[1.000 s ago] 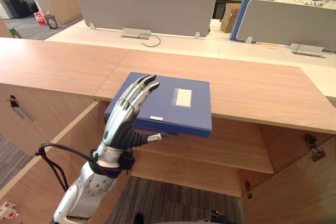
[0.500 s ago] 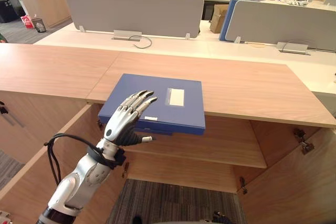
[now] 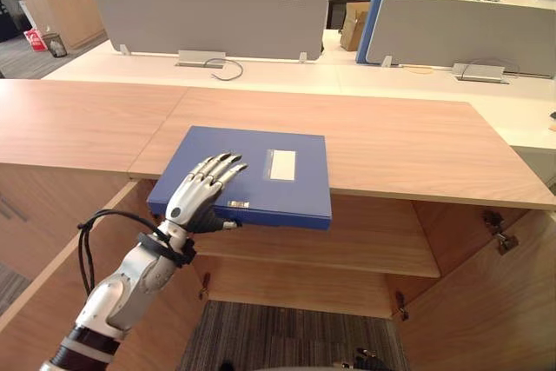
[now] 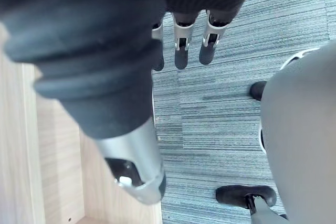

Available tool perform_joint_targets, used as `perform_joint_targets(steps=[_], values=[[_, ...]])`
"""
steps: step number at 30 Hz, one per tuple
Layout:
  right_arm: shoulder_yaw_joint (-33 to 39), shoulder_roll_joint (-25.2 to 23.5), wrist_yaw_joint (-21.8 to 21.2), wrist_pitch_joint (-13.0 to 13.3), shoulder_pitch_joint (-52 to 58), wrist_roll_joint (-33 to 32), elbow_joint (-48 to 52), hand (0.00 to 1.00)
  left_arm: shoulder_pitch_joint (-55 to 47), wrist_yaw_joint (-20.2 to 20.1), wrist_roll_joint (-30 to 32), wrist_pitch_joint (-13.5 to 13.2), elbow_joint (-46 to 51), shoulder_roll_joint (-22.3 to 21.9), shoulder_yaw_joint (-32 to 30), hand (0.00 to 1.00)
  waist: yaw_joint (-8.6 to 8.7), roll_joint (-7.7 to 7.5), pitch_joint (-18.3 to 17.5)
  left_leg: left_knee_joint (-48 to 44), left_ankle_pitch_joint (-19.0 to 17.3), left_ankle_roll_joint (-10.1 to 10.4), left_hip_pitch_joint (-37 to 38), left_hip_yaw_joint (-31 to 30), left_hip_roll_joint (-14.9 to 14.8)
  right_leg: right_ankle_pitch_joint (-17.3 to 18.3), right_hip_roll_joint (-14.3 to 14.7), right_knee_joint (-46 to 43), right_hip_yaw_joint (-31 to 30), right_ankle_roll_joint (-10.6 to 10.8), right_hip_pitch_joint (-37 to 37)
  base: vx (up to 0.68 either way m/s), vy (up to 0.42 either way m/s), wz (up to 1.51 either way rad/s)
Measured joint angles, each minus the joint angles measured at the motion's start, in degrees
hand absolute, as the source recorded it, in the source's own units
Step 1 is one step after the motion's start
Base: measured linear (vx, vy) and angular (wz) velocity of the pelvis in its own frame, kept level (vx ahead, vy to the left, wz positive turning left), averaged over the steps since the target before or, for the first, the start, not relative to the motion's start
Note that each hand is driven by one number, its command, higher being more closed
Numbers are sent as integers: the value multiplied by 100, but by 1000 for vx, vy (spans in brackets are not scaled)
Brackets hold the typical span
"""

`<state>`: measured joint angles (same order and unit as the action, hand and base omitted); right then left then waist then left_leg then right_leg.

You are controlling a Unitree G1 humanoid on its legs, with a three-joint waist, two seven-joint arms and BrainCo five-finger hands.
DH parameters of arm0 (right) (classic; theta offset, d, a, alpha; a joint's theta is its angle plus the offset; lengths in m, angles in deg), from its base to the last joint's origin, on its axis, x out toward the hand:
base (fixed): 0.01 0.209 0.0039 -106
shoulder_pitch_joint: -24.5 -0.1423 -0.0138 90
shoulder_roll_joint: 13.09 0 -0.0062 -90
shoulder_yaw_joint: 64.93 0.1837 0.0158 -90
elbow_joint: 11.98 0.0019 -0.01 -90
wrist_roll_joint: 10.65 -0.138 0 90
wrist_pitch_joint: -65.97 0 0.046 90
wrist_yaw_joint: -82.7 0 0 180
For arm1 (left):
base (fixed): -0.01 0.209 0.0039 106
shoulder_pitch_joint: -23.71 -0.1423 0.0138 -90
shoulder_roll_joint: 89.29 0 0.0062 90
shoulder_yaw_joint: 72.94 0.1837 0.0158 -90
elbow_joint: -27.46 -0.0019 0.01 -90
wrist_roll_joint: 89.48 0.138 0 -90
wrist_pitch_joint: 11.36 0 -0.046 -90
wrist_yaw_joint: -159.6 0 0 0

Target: Walk over to the cabinet, pick up the folder, carry it to the office cabinet, place the folder inside the office cabinet, then close the office cabinet door

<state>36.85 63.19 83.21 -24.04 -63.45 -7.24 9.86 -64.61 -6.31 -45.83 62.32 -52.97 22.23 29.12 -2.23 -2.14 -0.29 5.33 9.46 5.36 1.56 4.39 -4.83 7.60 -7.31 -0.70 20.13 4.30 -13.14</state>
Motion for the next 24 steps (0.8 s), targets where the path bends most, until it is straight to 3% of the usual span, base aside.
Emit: perform_joint_targets(steps=[24], values=[[60,75,6,-7,7,-4,74,0,577,16,441,41,-1268,134,161,0,151,-9,10,4,-81,-1,151,169,10,0,-42,24,-153,0,-71,3,5,-3]])
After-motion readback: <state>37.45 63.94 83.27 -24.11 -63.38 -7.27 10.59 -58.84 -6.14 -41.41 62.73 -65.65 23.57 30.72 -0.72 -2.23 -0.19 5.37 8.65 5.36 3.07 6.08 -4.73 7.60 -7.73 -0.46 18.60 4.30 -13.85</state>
